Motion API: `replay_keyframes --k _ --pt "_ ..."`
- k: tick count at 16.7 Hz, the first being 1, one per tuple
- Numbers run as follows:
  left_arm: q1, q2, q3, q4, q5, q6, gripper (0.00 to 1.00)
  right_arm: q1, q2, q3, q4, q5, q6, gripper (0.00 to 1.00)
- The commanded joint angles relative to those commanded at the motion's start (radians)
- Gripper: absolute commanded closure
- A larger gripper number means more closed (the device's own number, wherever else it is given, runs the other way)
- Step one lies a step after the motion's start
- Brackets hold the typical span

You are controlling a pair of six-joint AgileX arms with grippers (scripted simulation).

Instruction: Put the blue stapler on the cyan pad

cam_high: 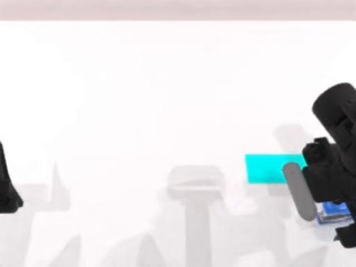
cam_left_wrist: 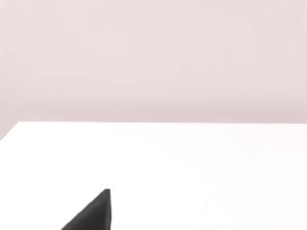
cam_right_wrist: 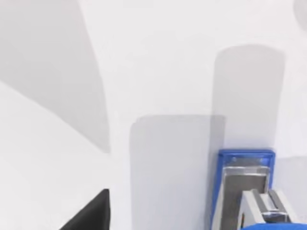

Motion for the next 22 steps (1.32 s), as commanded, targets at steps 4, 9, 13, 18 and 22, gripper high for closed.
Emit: replay_keyframes --k 4,9,13,18,22 --pt "0.000 0.000 0.000 0.000 0.000 0.000 0.00 0.000 0.004 -0.008 0.011 0.000 0.000 0.00" --pt "0.000 0.000 0.000 0.000 0.000 0.000 0.00 0.000 0.004 -0.008 0.011 0.000 0.000 0.30" --pt "0.000 0.000 0.000 0.000 0.000 0.000 0.00 0.000 0.004 -0.008 0.011 0.000 0.000 0.60" --pt "0.000 0.000 0.000 0.000 0.000 0.000 0.00 0.000 0.004 -0.008 0.011 0.000 0.000 0.98" --pt "0.000 0.000 0.000 0.000 0.000 0.000 0.00 0.000 0.004 -0.008 0.011 0.000 0.000 1.00"
